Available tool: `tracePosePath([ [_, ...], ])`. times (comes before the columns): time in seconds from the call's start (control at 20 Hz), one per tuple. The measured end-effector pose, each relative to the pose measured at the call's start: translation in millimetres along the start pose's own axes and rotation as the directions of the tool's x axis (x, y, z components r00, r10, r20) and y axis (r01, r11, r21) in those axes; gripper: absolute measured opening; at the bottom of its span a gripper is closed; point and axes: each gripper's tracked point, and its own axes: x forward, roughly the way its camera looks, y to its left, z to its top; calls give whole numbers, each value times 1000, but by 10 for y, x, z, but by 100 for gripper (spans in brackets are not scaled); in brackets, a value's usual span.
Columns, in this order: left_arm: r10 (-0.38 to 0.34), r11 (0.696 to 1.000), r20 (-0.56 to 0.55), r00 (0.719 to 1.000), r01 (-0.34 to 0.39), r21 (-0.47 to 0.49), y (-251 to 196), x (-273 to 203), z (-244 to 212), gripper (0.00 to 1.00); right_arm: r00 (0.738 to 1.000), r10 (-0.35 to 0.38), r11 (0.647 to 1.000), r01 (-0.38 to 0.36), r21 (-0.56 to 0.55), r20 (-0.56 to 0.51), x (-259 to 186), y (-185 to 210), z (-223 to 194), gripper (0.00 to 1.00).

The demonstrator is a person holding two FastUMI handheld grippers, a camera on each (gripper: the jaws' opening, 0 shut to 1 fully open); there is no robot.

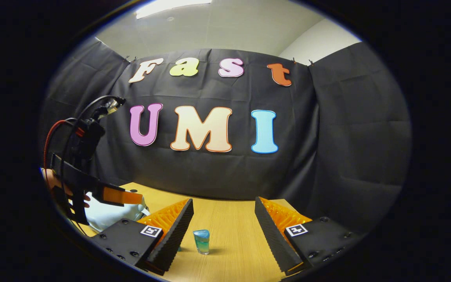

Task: First open the suitcase, pack the skin care products into it, and then close the suitcase.

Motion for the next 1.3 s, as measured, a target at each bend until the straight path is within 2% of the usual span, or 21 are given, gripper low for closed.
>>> tracePosePath([
  [0.1, -5, 998, -66, 998, 0, -62, 68, 186, -55, 93, 1000, -4, 1000, 4, 3, -8, -6, -36, -30, 98],
  [0.15, -3, 996, -102, 995, -6, -86, 113, 271, -81, 95, 1000, -7, 1000, 7, 3, -9, -8, -51, -29, 98],
  [0.3, 22, 994, -195, 981, -42, -100, 238, 505, -195, 95, 1000, -8, 1000, 8, 2, -17, -11, -71, -71, 98],
  [0.45, 34, 990, -296, 954, -72, -118, 316, 694, -359, 95, 1000, -8, 1000, 7, -4, -28, -13, -83, -104, 98],
  [0.5, 29, 989, -323, 946, -74, -128, 317, 755, -418, 93, 1000, -6, 1000, 6, -3, -30, -9, -85, -126, 98],
  [0.6, 13, 987, -364, 931, -71, -144, 281, 860, -475, 94, 999, -3, 1000, 3, -2, -36, -6, -81, -151, 98],
  [0.85, 36, 992, -483, 875, -90, -90, 264, 1053, -620, 91, 999, 0, 1000, 0, -16, -51, -30, -94, -199, 100],
  [1.1, 78, 993, -603, 794, -116, -25, 275, 1166, -833, 86, 998, -14, 1000, 13, -19, -60, -71, -162, -244, 99],
  [1.3, 105, 993, -644, 758, -119, 22, 322, 1180, -865, 83, 997, -30, 1000, 29, -12, -66, -94, -236, -268, 98],
])
